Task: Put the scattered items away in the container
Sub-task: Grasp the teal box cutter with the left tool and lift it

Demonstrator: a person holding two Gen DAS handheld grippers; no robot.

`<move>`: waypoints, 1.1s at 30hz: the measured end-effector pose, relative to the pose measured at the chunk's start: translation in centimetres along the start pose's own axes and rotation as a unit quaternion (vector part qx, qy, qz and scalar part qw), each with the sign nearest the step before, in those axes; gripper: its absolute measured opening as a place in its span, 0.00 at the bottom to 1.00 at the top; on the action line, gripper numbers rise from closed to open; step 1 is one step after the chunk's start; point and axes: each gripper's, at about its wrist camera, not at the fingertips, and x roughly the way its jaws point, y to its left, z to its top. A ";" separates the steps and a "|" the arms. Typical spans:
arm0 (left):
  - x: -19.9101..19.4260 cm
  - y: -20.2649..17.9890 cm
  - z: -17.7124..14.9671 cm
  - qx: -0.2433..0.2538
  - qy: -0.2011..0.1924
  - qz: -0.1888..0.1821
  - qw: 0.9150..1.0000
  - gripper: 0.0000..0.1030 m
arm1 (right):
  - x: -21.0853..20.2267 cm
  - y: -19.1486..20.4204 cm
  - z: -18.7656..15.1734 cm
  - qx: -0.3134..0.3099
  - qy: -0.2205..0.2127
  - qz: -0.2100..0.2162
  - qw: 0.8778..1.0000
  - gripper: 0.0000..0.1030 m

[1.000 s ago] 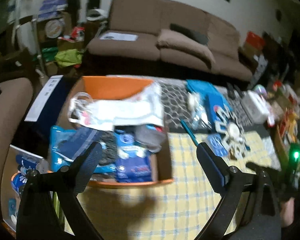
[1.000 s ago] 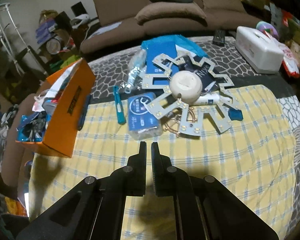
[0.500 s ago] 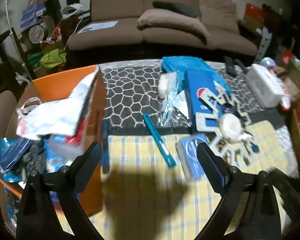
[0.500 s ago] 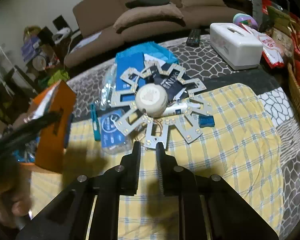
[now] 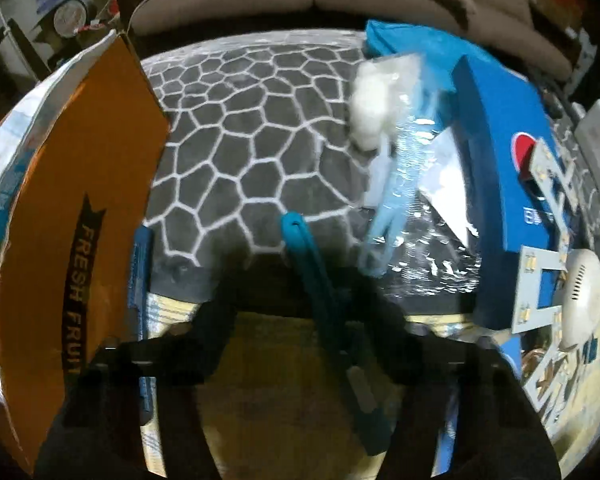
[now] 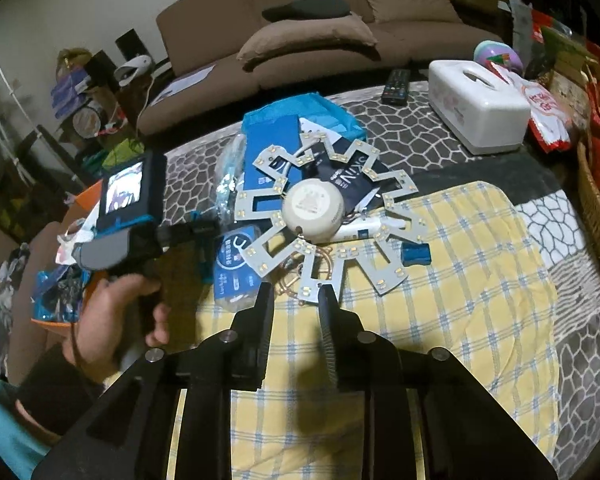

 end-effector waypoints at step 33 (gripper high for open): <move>-23.3 25.4 -8.2 -0.117 -0.168 -0.076 0.976 0.12 | 6.8 12.5 -1.8 -0.088 0.063 0.166 0.980 0.39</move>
